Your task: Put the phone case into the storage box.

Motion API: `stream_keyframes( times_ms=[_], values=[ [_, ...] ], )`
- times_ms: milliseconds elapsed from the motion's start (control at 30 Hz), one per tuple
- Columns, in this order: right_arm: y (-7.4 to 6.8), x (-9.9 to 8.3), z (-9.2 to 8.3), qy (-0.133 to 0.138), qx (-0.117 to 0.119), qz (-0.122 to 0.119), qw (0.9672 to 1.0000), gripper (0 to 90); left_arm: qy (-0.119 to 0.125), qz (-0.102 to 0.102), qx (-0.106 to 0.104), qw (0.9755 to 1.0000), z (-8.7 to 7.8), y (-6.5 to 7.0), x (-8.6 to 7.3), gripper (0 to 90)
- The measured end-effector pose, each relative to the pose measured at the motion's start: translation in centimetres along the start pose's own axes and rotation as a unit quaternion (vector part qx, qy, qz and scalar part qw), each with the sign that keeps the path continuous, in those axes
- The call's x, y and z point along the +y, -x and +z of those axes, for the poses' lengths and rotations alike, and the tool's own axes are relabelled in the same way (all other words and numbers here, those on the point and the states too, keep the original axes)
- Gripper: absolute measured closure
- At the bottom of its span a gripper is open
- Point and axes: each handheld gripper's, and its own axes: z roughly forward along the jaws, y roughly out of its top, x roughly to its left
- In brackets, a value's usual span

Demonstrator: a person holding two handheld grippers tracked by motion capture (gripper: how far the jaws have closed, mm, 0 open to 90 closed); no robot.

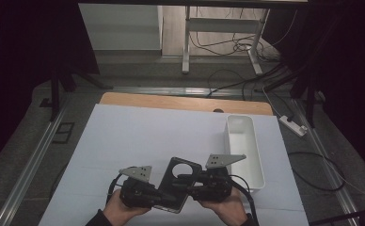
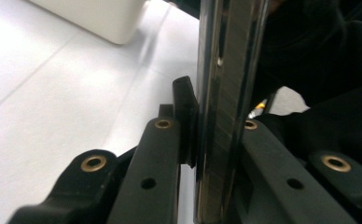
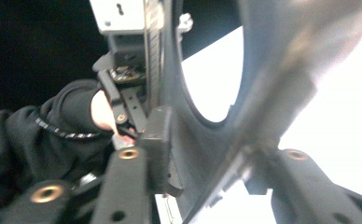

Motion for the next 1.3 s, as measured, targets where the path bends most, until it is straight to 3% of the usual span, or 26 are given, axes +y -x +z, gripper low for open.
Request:
stream_keyframes(
  times_ms=[67, 100, 133, 267, 433, 533, 700, 767, 900, 1000, 1300],
  values=[
    [-0.1, 0.1, -0.3, 0.004, -0.023, -0.005, 0.9997, 46.3, 0.000, 0.000, 0.010, 0.9999, -0.1, 0.1, 0.0, 85.8],
    [-0.1, 0.2, -0.5, 0.004, -0.034, -0.008, 0.9994, 43.2, -0.001, 0.000, 0.031, 0.9995, -0.2, 0.3, 0.0, 85.7],
    [-0.1, 0.2, -0.5, 0.004, -0.034, -0.008, 0.9994, 43.2, -0.001, 0.000, 0.031, 0.9995, -0.2, 0.3, 0.0, 85.7],
    [-0.5, 0.6, -1.1, 0.004, -0.089, -0.038, 0.9953, 31.0, -0.004, -0.001, 0.071, 0.9975, -0.2, 0.7, -0.1, 85.6],
    [-0.9, 0.8, -1.5, -0.001, -0.146, -0.065, 0.9870, 16.1, -0.010, -0.003, 0.124, 0.9922, -0.2, 1.1, -0.2, 85.5],
    [-1.1, 1.0, -1.8, 0.008, -0.168, -0.069, 0.9834, 7.0, -0.015, -0.006, 0.147, 0.9890, -0.1, 1.3, -0.3, 85.5],
    [-1.2, 1.2, -2.0, 0.003, -0.203, -0.085, 0.9754, 1.4, -0.019, -0.010, 0.178, 0.9838, 0.0, 1.6, -0.3, 85.5],
    [-1.2, 1.2, -2.1, 0.005, -0.206, -0.089, 0.9745, 0.7, -0.020, -0.010, 0.186, 0.9824, 0.0, 1.7, -0.3, 85.6],
    [-1.4, 1.4, -2.5, 0.004, -0.228, -0.094, 0.9690, 0.0, -0.022, -0.014, 0.213, 0.9766, 0.1, 1.9, -0.3, 85.6],
    [-1.4, 1.4, -2.6, 0.003, -0.240, -0.095, 0.9660, 0.0, -0.022, -0.014, 0.214, 0.9765, 0.2, 1.9, -0.3, 85.6],
    [-1.7, 1.7, -2.7, 0.010, -0.251, -0.089, 0.9638, 0.7, -0.029, -0.009, 0.201, 0.9792, 0.5, 2.1, -0.3, 85.6]
  ],
)
